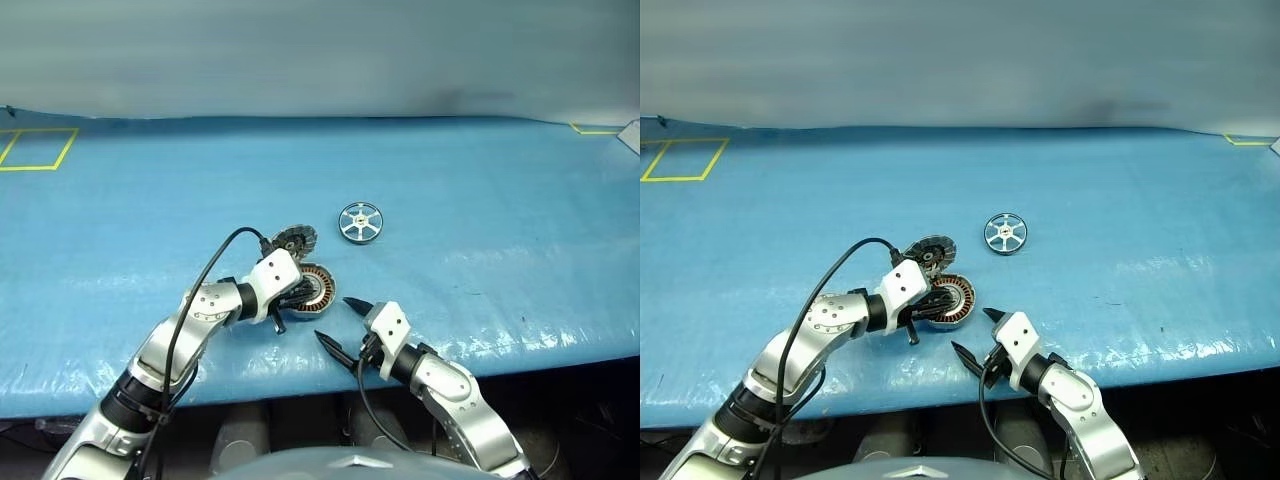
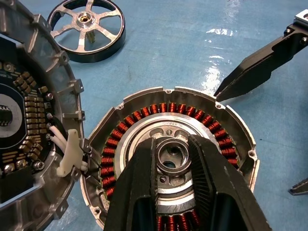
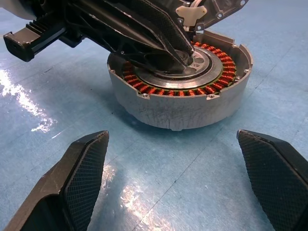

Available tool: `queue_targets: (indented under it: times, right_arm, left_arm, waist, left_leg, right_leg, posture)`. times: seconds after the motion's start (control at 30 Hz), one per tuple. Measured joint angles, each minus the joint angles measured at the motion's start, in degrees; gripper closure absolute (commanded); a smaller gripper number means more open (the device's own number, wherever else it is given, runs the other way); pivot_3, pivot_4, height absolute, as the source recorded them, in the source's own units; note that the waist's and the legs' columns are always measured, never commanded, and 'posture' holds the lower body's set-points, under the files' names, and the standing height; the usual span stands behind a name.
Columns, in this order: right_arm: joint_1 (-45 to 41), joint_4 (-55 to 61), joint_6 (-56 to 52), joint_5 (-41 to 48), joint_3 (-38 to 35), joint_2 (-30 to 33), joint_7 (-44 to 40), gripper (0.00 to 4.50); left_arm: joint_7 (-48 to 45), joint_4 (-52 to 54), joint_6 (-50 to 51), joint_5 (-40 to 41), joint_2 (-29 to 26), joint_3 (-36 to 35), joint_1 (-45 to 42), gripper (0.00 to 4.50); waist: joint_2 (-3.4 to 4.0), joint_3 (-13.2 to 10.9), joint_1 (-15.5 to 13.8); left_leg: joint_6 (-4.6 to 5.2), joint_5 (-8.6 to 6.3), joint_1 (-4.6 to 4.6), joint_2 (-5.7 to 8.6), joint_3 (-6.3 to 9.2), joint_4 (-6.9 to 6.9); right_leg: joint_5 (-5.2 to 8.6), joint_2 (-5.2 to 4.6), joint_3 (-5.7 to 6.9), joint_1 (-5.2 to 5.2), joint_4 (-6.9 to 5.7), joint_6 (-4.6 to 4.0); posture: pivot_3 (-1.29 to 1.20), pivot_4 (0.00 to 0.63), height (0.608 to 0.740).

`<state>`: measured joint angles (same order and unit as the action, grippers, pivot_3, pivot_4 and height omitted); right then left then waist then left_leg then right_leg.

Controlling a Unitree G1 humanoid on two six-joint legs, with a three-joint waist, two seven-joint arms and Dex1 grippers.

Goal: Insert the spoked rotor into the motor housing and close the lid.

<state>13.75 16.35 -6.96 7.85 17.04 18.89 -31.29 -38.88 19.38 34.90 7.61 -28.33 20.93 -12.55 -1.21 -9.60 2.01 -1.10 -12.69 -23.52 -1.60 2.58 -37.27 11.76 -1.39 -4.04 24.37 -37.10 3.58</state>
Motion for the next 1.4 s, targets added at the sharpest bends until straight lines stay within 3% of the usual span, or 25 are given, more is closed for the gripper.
queue_targets:
  times: [0.47, 0.73, 0.87, 0.97, 1.2, 1.4]
  right_arm:
    - [0.06, 0.0, -1.05, -0.01, -0.01, 0.0, 0.0, 0.0]
    - [0.05, 0.0, -1.11, -0.01, -0.05, 0.01, 0.0, 0.0]
    - [0.06, 0.0, -1.13, 0.0, -0.07, 0.02, -0.02, 0.0]
    - [0.06, 0.0, -1.16, 0.01, -0.1, 0.18, -0.04, 0.0]
    - [-0.03, 0.01, -1.26, 0.04, -0.16, 0.46, -0.06, 0.0]
    - [-0.33, 0.59, -2.5, 0.36, -1.89, 1.63, -0.01, 0.0]
  left_arm:
    - [-0.66, -0.61, 1.05, -0.25, -0.11, 0.09, -1.16, 3.86]
    - [-1.15, -0.46, 2.35, 0.26, -0.2, -1.11, -1.52, 1.32]
    - [-1.97, 1.3, 2.64, 3.46, 1.28, -1.9, -0.94, 1.32]
    - [-3.07, 3.98, 4.56, 7.37, 1.52, -3.41, -0.58, 2.01]
    - [-5.59, 8.16, 7.2, 14.47, 0.21, -5.78, 2.57, 4.34]
    - [-6.89, 9.89, 5.09, 15.9, -3.98, -8.8, 8.25, 4.43]
  waist:
    - [0.0, 0.01, 0.01]
    - [0.01, 0.05, 0.0]
    - [0.0, 0.05, -0.05]
    - [0.01, 0.05, 0.02]
    - [0.01, 0.05, 0.09]
    - [0.02, 0.05, 0.05]
  left_leg:
    - [0.0, 0.0, 0.03, 0.0, 0.01, -0.03]
    - [0.0, 0.0, 0.04, 0.01, 0.02, -0.03]
    - [0.0, 0.0, 0.02, 0.02, 0.04, -0.03]
    - [0.0, 0.0, 0.04, 0.01, 0.04, -0.03]
    - [0.0, 0.0, 0.04, 0.01, 0.03, -0.06]
    - [0.0, 0.0, 0.05, 0.01, 0.02, -0.06]
  right_leg:
    - [-0.01, 0.0, 0.0, -0.04, -0.03, 0.01]
    - [-0.01, 0.0, 0.0, -0.06, -0.03, 0.01]
    - [-0.01, 0.0, 0.0, -0.06, -0.02, 0.01]
    - [-0.01, 0.0, 0.0, -0.06, -0.05, 0.01]
    - [-0.01, 0.0, 0.0, -0.06, -0.06, 0.01]
    - [-0.01, -0.01, -0.02, -0.06, -0.06, 0.01]
  posture:
    - [0.0, 0.15, 0.74]
    - [0.0, 0.15, 0.74]
    - [0.0, 0.15, 0.74]
    - [0.0, 0.15, 0.74]
    - [0.0, 0.15, 0.74]
    - [0.0, 0.15, 0.74]
